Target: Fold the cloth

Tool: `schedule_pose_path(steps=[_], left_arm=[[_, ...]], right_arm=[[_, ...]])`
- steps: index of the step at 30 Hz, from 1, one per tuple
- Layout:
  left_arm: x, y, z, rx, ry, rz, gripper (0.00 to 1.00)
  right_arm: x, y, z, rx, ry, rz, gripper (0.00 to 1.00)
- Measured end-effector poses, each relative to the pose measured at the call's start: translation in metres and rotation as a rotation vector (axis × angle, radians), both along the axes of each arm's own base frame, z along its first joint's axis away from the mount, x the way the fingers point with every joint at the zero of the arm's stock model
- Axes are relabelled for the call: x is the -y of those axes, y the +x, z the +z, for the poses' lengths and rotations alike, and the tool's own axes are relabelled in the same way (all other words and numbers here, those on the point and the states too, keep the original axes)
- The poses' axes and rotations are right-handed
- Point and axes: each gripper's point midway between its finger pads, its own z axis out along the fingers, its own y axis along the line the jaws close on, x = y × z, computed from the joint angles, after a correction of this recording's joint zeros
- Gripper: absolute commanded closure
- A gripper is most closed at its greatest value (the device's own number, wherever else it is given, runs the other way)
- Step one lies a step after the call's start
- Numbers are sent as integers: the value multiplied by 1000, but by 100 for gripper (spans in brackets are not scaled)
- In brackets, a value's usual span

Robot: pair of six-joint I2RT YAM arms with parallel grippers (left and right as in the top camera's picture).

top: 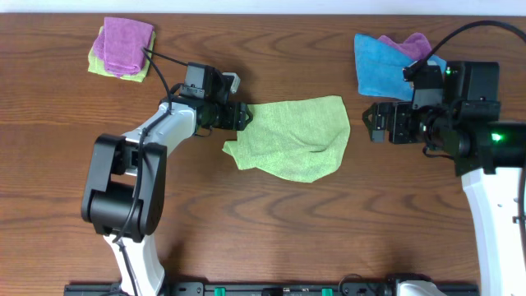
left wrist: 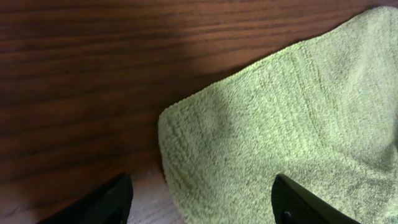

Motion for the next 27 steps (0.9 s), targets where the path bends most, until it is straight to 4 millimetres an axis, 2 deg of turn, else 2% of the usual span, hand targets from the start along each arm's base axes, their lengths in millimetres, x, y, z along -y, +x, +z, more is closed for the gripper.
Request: schedule_pose_path(steps=[5,7,9,11,12,13,14,18,21,25,27], left_arm=[[6,2,-7,-8,-32,-8,29],[7,3,-7,-8,-42,-3,32],[8,5,-7,-14,-56,5,44],[10,6,-9,-23,-67,18,60],[10,7,-11,-27,-71,24,77],[10,7,-13,-30,-75,27,88],[11,8,-14,-32,-78,34,94],[9,14,-15,-33,-93,66,94],[1,25,-8,-25,-109,103,94],[-17,60,20,53,-133,157,94],[-27,76,35,99,-141,181,94]], right_arm=[[-1,0,0,0,2,3,1],[-1,0,0,0,2,4,1],[-1,0,0,0,3,5,2],[-1,0,0,0,3,5,3],[-1,0,0,0,3,5,4],[-1,0,0,0,3,5,5],[-1,0,0,0,3,5,5],[-1,0,0,0,3,6,10],[-1,0,0,0,2,8,13],[-1,-2,-8,-36,1,9,16],[-2,-2,-17,-74,4,13,21]])
